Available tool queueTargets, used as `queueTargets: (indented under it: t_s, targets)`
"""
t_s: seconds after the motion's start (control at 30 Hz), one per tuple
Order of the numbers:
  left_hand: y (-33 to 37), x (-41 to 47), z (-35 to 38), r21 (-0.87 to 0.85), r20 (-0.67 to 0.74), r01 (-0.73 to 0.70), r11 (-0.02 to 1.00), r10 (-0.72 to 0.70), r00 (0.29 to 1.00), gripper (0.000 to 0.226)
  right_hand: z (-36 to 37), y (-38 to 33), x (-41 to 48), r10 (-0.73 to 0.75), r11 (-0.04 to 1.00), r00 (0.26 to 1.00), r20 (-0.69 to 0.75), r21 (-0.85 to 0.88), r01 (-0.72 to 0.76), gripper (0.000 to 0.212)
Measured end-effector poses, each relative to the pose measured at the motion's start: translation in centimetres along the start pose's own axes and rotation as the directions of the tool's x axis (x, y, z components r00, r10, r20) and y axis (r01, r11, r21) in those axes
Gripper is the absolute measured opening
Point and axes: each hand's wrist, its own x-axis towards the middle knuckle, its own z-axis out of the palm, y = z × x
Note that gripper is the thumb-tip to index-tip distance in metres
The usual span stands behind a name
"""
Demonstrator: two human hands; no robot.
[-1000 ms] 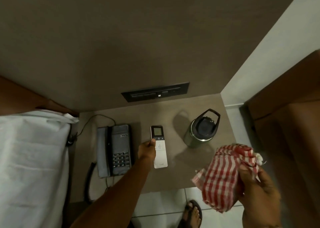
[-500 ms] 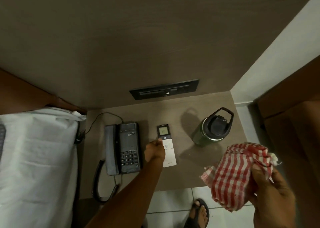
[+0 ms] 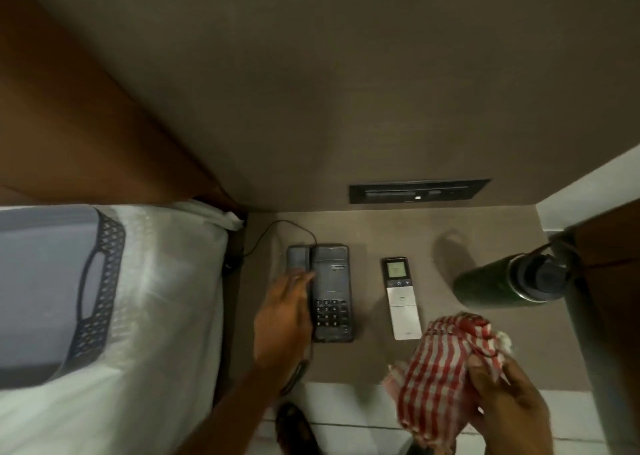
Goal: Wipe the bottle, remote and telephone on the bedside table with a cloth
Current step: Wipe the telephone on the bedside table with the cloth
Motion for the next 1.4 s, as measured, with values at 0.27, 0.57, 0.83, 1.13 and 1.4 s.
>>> queueTargets:
  t_s: [0.27, 0.57, 0.83, 1.13, 1.4]
  targets:
    - [-12.8, 3.4, 1.1, 0.318, 0.537, -0.1, 0.943, -0.092, 0.839, 0.066, 8.6, 4.4, -0.5, -0.233, 0.869, 0.932, 0.279, -0.371, 0.329, 0.033]
    - [-15.1, 3.7, 5.9, 0.133, 0.572, -0.043, 0.99, -0.041, 0.819, 0.078, 14.5, 6.6, 1.5, -0.385, 0.613, 0.799, 0.462, -0.519, 0.596, 0.035]
    - [-17.3, 4.5, 6.7, 0.112, 0.6, -0.048, 0.993, -0.029, 0.8, 0.092, 19.3, 3.7, 3.5, -0.562, 0.083, 0.522, 0.641, -0.585, 0.807, 0.042]
    - [-18.5, 4.2, 7.7, 0.047, 0.522, -0.059, 0.997, 0.026, 0.853, 0.103, 25.1, 9.5, 7.2, -0.274, -0.39, 0.303, 0.913, -0.393, 0.832, 0.053]
    - [-18.9, 4.3, 7.9, 0.13, 0.577, -0.09, 0.987, -0.001, 0.817, 0.108, 17.3, 17.3, 3.8, -0.361, -0.401, 0.164, 0.918, -0.311, 0.861, 0.052]
